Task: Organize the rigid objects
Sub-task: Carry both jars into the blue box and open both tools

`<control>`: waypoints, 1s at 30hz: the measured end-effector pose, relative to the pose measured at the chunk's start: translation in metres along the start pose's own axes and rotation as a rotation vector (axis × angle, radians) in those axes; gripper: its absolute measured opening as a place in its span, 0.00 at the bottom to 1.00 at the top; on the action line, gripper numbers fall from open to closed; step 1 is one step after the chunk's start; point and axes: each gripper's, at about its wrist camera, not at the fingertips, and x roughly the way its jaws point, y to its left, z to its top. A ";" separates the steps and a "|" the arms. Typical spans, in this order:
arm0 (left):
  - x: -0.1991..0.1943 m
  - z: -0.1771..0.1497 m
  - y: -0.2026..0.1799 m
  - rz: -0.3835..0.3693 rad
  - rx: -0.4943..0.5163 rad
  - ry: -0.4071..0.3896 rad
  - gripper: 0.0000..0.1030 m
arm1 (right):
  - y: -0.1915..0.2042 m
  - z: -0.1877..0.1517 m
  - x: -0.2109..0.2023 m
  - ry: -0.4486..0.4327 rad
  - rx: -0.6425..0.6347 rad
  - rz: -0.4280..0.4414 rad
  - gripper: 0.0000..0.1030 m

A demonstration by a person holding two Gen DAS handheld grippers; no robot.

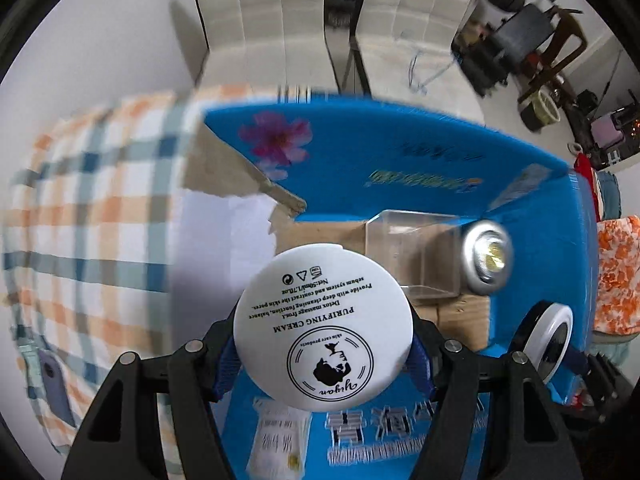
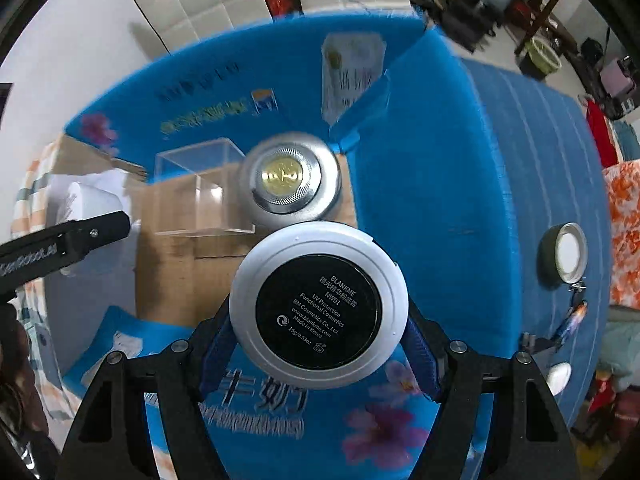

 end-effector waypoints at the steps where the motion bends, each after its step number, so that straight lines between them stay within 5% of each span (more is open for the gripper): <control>1: 0.013 0.005 0.003 -0.010 -0.009 0.042 0.64 | 0.000 0.002 0.007 0.015 0.008 0.000 0.75; 18: 0.053 0.035 -0.003 0.027 0.043 0.154 0.65 | -0.001 0.027 0.074 0.164 0.064 0.022 0.76; 26: 0.025 0.030 -0.003 0.014 0.043 0.111 0.84 | 0.008 0.033 0.073 0.165 0.057 0.036 0.88; 27: 0.023 0.028 -0.003 0.017 0.042 0.107 1.00 | 0.008 0.034 0.072 0.163 0.056 0.032 0.88; 30: 0.014 0.019 0.002 0.018 0.031 0.094 1.00 | 0.009 0.033 0.068 0.157 0.047 0.025 0.88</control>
